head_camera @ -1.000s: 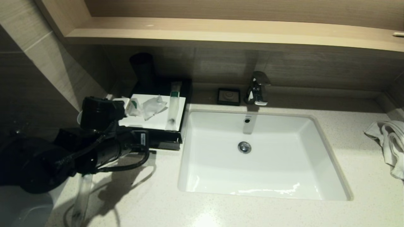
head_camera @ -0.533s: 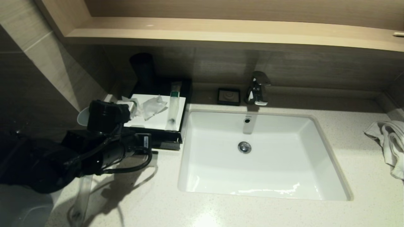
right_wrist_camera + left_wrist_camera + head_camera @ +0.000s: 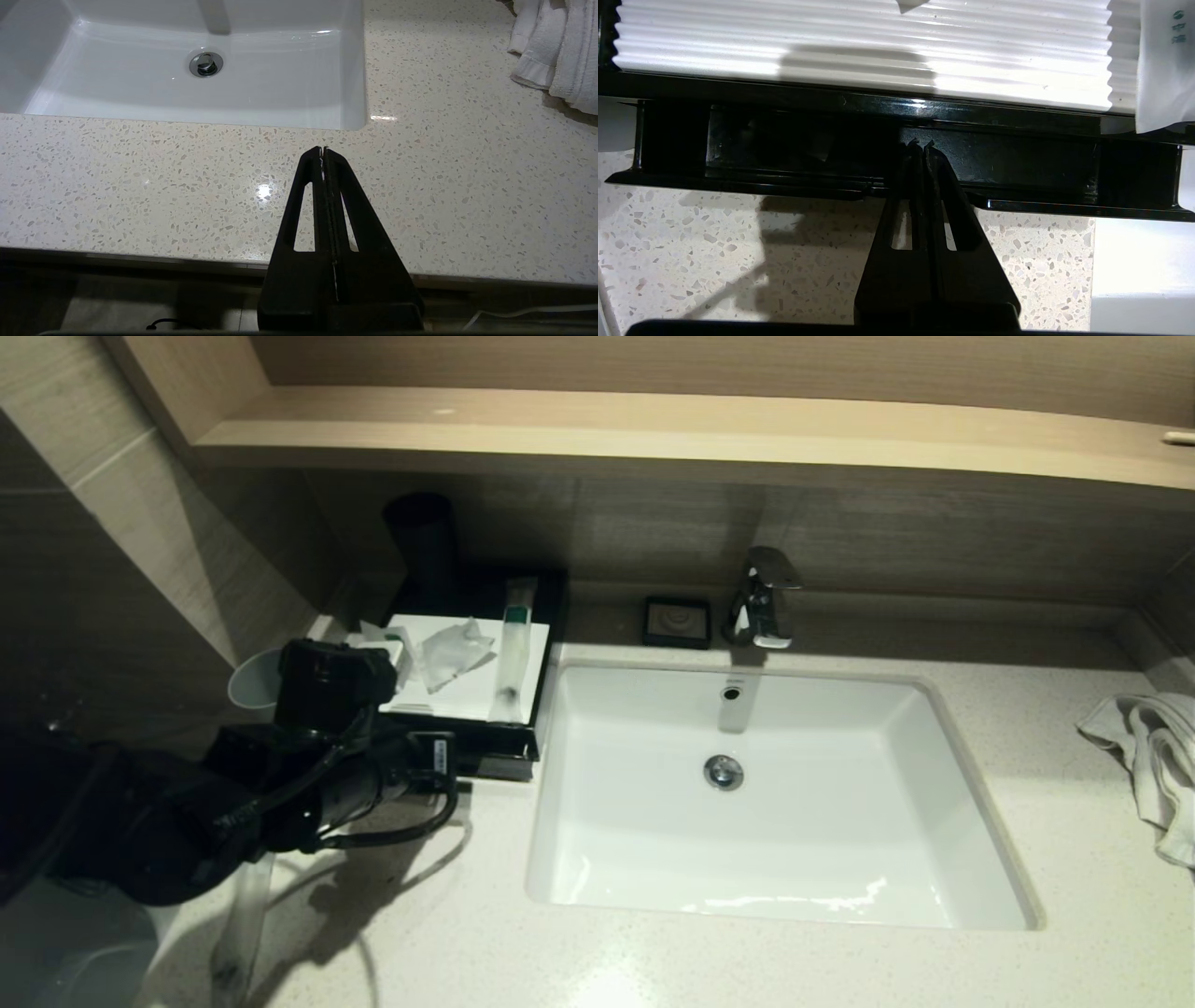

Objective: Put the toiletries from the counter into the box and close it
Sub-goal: Open the drawer

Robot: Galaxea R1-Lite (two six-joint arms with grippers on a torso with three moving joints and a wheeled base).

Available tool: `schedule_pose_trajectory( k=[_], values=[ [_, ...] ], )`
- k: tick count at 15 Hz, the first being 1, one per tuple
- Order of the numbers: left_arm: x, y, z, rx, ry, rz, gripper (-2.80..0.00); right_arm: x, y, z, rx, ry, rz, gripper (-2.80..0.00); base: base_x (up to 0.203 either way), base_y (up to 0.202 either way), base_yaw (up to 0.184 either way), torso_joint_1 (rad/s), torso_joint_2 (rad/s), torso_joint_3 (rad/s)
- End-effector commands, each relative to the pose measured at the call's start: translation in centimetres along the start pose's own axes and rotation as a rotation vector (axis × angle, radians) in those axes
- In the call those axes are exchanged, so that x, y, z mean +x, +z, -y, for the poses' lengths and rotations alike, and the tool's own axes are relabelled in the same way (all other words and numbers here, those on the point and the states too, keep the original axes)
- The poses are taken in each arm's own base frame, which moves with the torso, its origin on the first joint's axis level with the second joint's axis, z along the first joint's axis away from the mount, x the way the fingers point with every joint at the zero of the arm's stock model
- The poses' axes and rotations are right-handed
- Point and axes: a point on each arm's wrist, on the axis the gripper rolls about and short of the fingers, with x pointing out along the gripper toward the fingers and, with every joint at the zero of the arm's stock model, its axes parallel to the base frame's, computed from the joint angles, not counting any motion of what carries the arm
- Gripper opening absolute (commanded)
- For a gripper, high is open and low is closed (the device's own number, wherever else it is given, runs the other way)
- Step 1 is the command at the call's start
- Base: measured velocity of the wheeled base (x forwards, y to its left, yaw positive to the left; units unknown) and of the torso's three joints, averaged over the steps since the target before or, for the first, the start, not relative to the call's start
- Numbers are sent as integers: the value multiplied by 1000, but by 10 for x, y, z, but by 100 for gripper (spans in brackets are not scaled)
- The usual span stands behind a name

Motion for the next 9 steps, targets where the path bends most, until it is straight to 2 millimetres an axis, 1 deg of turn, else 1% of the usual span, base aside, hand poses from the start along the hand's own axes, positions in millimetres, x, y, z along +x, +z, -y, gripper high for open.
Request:
schedule_pose_trajectory(
  k=[1, 9],
  values=[
    [2, -2, 1, 2, -1, -7, -280, 0, 0, 0, -1, 0, 0, -280, 0, 0, 0, 0, 0, 0],
    [-2, -5, 5, 11, -8, -17, -280, 0, 0, 0, -1, 0, 0, -280, 0, 0, 0, 0, 0, 0]
  ],
)
